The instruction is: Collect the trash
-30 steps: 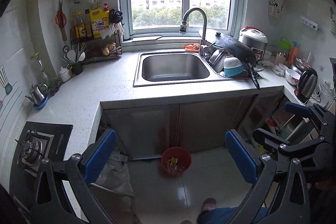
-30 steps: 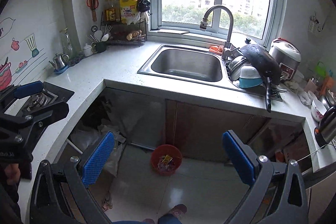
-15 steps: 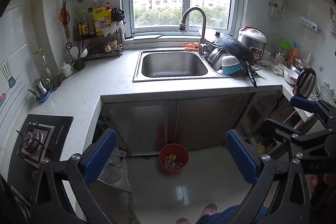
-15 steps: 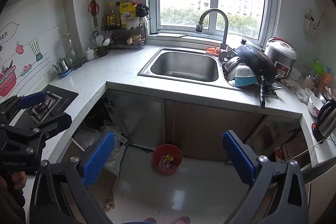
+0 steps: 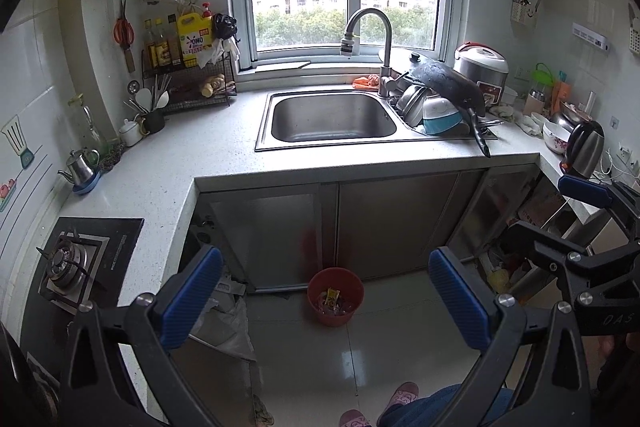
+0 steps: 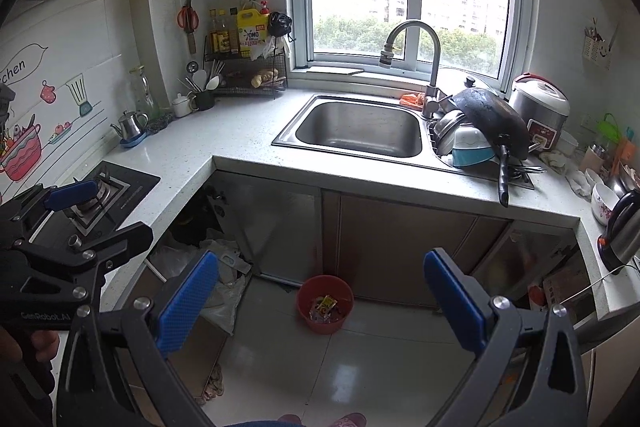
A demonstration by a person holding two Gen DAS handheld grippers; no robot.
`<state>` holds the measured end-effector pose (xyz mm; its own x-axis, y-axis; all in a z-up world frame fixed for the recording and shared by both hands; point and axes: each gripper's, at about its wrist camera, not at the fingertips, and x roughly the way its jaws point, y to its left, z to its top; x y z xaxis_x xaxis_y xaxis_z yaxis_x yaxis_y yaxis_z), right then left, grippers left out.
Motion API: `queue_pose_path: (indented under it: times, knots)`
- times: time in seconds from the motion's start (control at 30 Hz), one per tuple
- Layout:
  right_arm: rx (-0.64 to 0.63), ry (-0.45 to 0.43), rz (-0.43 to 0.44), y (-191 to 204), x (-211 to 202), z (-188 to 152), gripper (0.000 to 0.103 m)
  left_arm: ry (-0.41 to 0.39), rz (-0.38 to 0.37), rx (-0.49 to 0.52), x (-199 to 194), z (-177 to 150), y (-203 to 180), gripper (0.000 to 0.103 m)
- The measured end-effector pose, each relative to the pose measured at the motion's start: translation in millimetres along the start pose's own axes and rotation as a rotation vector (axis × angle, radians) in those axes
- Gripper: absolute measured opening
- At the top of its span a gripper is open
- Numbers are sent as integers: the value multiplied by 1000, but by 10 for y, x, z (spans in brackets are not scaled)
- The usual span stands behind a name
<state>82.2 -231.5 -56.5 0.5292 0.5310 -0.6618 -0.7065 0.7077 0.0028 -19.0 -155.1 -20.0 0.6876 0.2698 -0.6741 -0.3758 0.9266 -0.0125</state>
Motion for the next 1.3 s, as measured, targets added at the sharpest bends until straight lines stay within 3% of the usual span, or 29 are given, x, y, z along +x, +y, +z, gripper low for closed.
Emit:
queue_pose_path:
  times: [1.3]
  knots:
    - [7,24,1,43,6,-27,103,45,5,20,96,-58,38,103]
